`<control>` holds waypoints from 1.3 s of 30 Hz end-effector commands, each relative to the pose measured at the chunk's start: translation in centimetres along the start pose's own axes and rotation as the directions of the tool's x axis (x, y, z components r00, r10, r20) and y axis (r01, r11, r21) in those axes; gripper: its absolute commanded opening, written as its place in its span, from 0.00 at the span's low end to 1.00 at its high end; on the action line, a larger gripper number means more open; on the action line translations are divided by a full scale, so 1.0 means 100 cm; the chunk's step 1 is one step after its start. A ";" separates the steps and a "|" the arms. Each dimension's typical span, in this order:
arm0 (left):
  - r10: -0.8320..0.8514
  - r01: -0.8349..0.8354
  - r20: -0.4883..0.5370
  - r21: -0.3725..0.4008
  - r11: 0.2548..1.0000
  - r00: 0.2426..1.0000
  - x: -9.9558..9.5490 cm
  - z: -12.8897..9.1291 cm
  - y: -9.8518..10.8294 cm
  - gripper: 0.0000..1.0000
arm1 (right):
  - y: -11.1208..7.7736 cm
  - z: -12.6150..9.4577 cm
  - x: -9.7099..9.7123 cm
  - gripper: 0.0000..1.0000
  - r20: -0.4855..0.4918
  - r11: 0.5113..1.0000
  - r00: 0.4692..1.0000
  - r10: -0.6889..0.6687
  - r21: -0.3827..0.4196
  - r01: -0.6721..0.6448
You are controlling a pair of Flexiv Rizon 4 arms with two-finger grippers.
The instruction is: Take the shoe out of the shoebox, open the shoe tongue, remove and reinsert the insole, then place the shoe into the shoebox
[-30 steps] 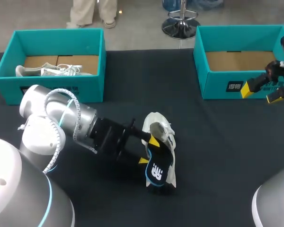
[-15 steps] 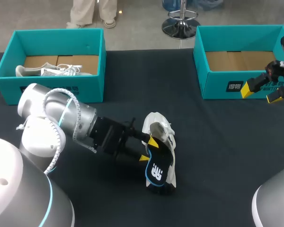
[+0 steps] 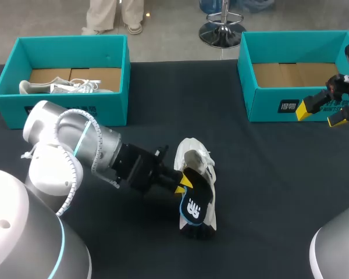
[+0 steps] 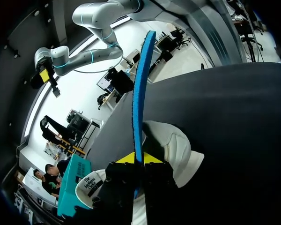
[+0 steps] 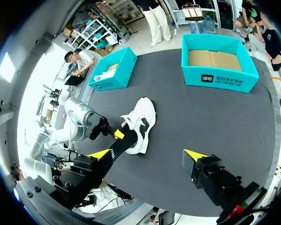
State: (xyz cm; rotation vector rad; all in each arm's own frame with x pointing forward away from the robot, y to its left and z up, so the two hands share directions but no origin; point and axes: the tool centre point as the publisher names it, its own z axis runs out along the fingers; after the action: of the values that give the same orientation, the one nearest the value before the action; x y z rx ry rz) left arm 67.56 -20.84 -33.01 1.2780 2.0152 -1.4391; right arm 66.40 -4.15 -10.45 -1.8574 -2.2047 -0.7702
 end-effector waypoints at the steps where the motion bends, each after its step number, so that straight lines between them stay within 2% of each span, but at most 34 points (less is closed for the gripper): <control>1: 0.000 0.000 -0.004 -0.008 1.000 1.000 -0.001 0.001 0.004 0.00 | 0.004 0.001 0.001 1.00 0.002 1.000 1.000 0.002 0.008 -0.002; 14: 0.062 -0.064 -0.029 -0.067 0.996 0.998 -0.003 0.005 0.023 0.00 | 0.004 0.001 0.001 1.00 0.002 1.000 1.000 0.002 0.008 -0.002; 22: 0.063 -0.066 -0.038 -0.072 0.995 0.997 0.001 0.009 0.028 0.00 | 0.004 0.001 0.001 1.00 0.002 1.000 1.000 0.002 0.008 -0.002; 23: 0.062 -0.064 -0.038 -0.071 0.995 0.997 0.001 0.008 0.027 0.03 | 0.004 0.001 0.001 1.00 0.002 1.000 1.000 0.002 0.008 -0.002; 26: 0.059 -0.061 -0.038 -0.069 0.996 0.998 0.000 0.006 0.024 0.33 | 0.004 0.001 0.001 1.00 0.002 1.000 1.000 0.002 0.008 -0.002; 28: 0.056 -0.058 -0.034 -0.065 0.996 0.998 -0.001 0.004 0.022 0.46 | 0.004 0.001 0.001 1.00 0.002 1.000 1.000 0.002 0.008 -0.002; 29: 0.056 -0.058 -0.033 -0.064 0.996 0.998 -0.002 0.003 0.021 0.49 | 0.004 0.001 0.001 1.00 0.002 1.000 1.000 0.002 0.008 -0.002; 31: 0.055 -0.057 -0.028 -0.057 0.997 0.998 -0.003 0.002 0.018 0.51 | 0.004 0.001 0.001 1.00 0.002 1.000 1.000 0.002 0.008 -0.002; 39: 0.058 -0.059 -0.027 -0.040 0.997 0.998 -0.004 0.001 0.010 0.46 | 0.004 0.001 0.001 1.00 0.002 1.000 1.000 0.002 0.008 -0.002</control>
State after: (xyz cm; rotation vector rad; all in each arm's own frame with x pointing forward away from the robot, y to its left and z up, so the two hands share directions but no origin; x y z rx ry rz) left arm 68.81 -21.28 -33.41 1.3327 1.9975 -1.3566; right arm 66.40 -4.15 -10.45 -1.8574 -2.2047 -0.7701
